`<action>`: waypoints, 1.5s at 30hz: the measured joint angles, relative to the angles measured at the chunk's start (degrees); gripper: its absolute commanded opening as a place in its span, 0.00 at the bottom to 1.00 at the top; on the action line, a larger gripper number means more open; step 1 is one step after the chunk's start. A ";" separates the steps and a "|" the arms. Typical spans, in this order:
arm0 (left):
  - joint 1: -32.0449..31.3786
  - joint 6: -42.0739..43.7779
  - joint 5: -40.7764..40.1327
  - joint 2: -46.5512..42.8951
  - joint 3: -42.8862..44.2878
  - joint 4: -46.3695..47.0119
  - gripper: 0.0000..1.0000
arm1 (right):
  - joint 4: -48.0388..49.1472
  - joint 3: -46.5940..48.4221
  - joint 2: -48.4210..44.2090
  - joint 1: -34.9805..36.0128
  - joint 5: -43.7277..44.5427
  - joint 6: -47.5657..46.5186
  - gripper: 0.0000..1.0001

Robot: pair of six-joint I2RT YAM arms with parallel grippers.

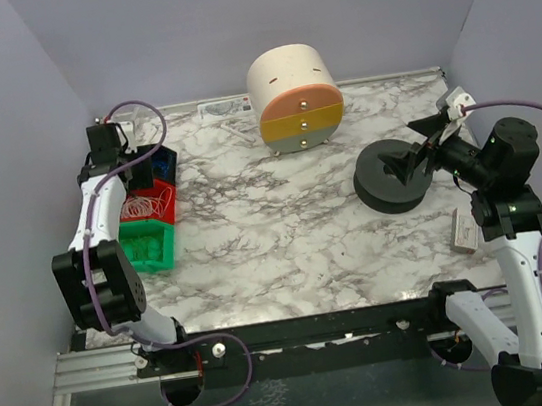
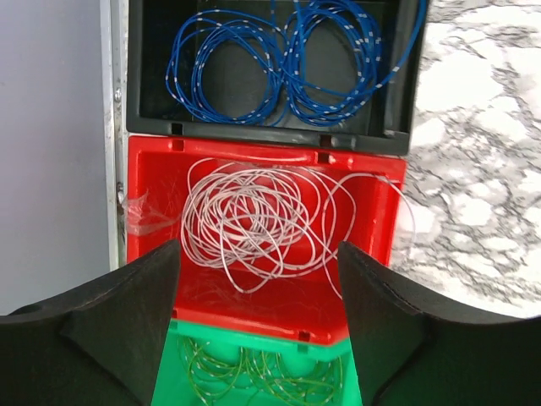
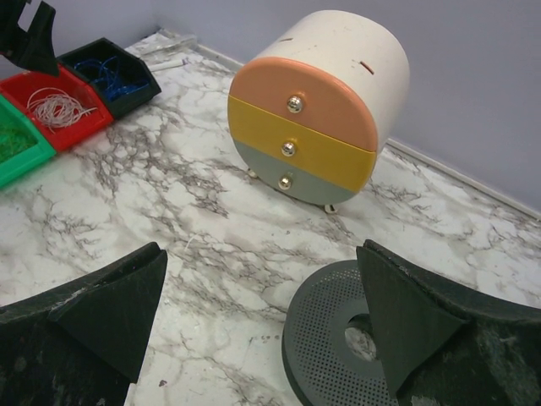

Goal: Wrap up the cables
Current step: Pick up the cable from the storage box.

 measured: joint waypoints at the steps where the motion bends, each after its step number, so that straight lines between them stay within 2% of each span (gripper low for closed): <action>1: 0.50 -0.11 0.31 1.38 0.74 -0.02 0.67 | -0.02 0.00 0.11 0.00 0.00 -0.11 1.00; 3: 1.36 -0.20 0.76 3.98 1.70 -0.22 0.63 | -0.02 0.00 0.48 0.00 0.00 -0.17 1.00; 9: 2.56 -0.92 3.72 10.73 4.15 -2.12 0.63 | -0.07 0.00 1.22 0.00 0.00 -0.20 1.00; 17: 2.71 -2.34 7.06 13.51 4.61 -3.41 0.63 | -0.11 0.00 1.49 0.00 -0.02 -0.48 1.00; 31: 2.71 -4.11 7.39 19.39 4.61 -4.15 0.59 | -0.24 0.00 2.21 0.00 -0.02 -0.90 1.00; 38: 2.71 -4.50 8.04 17.27 4.61 -4.79 0.67 | -0.24 0.00 2.49 0.00 -0.02 -1.20 1.00; 45: 2.69 -4.92 7.19 8.44 4.26 -4.50 0.69 | -0.26 0.00 3.13 0.00 -0.02 -1.22 1.00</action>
